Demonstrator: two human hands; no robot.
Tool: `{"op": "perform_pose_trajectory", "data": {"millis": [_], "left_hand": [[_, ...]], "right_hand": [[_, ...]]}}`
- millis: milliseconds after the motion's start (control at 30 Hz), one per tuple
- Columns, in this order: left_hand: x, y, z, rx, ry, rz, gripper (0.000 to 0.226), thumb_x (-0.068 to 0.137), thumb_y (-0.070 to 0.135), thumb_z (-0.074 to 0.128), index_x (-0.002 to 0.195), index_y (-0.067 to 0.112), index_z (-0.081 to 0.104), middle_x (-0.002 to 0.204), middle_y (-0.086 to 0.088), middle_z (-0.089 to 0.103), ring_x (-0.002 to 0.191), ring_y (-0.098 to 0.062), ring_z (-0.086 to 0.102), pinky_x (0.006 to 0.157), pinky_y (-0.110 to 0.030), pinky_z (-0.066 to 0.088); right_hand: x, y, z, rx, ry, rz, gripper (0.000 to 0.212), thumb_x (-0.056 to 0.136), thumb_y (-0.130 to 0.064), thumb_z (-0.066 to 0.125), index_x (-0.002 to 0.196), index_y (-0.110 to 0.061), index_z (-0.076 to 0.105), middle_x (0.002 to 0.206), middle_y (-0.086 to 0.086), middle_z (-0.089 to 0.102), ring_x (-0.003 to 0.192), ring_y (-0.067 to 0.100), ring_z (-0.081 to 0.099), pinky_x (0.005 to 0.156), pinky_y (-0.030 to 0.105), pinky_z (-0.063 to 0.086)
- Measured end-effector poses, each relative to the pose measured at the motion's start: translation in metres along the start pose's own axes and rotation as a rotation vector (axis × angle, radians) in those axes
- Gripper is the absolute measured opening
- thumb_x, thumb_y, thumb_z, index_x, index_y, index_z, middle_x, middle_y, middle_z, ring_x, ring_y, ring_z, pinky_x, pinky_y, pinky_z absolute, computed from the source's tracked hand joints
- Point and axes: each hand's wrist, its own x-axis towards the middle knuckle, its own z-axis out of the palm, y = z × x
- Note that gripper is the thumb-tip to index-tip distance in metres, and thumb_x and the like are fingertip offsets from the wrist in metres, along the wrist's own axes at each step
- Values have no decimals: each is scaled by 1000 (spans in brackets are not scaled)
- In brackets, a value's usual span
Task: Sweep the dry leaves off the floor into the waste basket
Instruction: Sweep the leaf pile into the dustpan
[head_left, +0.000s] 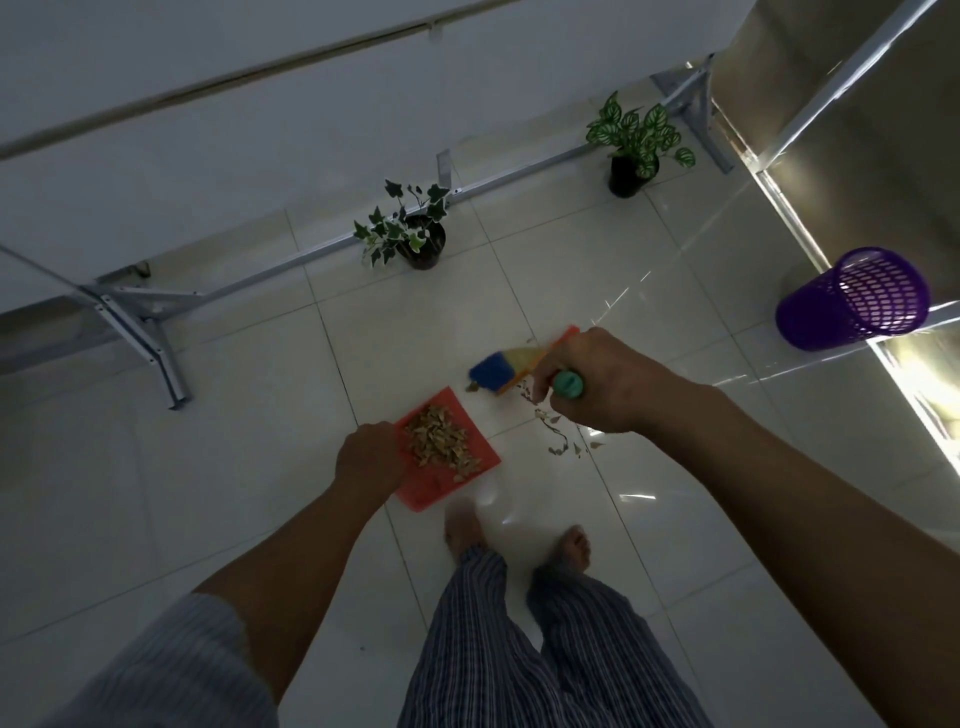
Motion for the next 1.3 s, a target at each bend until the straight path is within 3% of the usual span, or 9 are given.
{"op": "perform_pose_trajectory", "data": {"millis": [100,200,367,467,667,800,967,1100,1300], "left_hand": [[-7,12,5,17,-6,-4,20,82,14,59,95,-2,58,101,-21,61,93,-36,62,72,-34,48],[-13,23,12,19,3,-16,23,83,14,57,98,-3,57,104,-23,60,96,-38,60,77,-36,50],[-25,43,20,55,36,-28,21,84,10,52,100,-3,57,105,-22,59,98,-38,59,78,-37,50],[-29,57,24,35,45,-17,16,82,9,54,94,-2,58,99,-20,61,92,-36,61,74,-37,52],[-36,71,33,6,32,-32,17,81,14,59,87,-1,56,96,-21,61,89,-36,61,67,-33,47],[-39,86,36,17,41,-35,10,82,8,54,87,-1,56,98,-20,61,91,-35,60,66,-31,43],[-40,93,35,44,8,-35,17,76,6,62,90,0,56,99,-19,61,91,-33,61,66,-31,46],[-40,98,37,38,11,-25,13,72,3,61,79,5,50,91,-16,61,86,-32,61,63,-30,47],[-37,89,34,45,10,-31,20,73,9,68,81,5,50,91,-15,59,87,-32,60,63,-31,46]], "right_hand": [[-18,11,-12,67,63,2,22,86,-8,70,88,-30,75,108,4,68,83,11,62,75,24,50],[-36,18,-33,135,158,-15,25,88,-6,68,95,-30,75,110,1,69,89,12,65,75,22,53],[-56,34,-46,177,294,-27,34,93,-11,64,121,-30,69,134,4,62,114,20,63,94,31,54],[-54,56,-30,160,369,61,38,96,-21,62,133,-28,62,133,6,61,113,20,62,100,35,52],[-53,97,24,117,318,107,14,91,-20,68,103,-23,74,98,4,70,79,15,64,73,29,55],[-65,111,27,145,286,150,12,92,-18,65,95,-19,76,85,3,69,71,16,64,74,37,60],[-78,110,-2,283,443,80,20,90,-18,70,110,-18,74,98,0,69,81,10,68,75,23,58],[-76,102,-25,264,528,-14,23,90,-21,70,113,-18,73,106,3,72,88,15,69,82,30,59],[-52,93,-5,231,363,-7,27,90,-17,67,115,-25,72,117,9,69,99,21,68,91,36,58]]}}
